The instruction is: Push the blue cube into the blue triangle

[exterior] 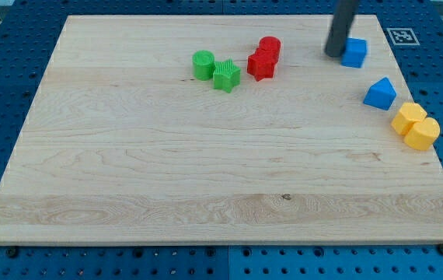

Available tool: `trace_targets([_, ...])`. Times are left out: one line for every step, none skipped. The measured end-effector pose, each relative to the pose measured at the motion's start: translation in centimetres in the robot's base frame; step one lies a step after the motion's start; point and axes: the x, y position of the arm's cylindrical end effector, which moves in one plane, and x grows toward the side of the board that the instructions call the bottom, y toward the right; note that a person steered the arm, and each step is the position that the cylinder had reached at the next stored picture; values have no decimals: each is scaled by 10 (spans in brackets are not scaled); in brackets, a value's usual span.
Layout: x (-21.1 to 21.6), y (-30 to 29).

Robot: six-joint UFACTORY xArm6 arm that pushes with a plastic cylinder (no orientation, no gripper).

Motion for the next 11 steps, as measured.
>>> trace_targets([1,6])
trace_targets([-24,-17])
trace_targets([-51,-11])
trace_targets([-39,15])
trace_targets([-5,45])
trace_targets([18,60])
trace_targets([19,60])
trace_targets([20,60])
trace_targets([33,60])
trace_targets([41,59])
trace_targets([23,35])
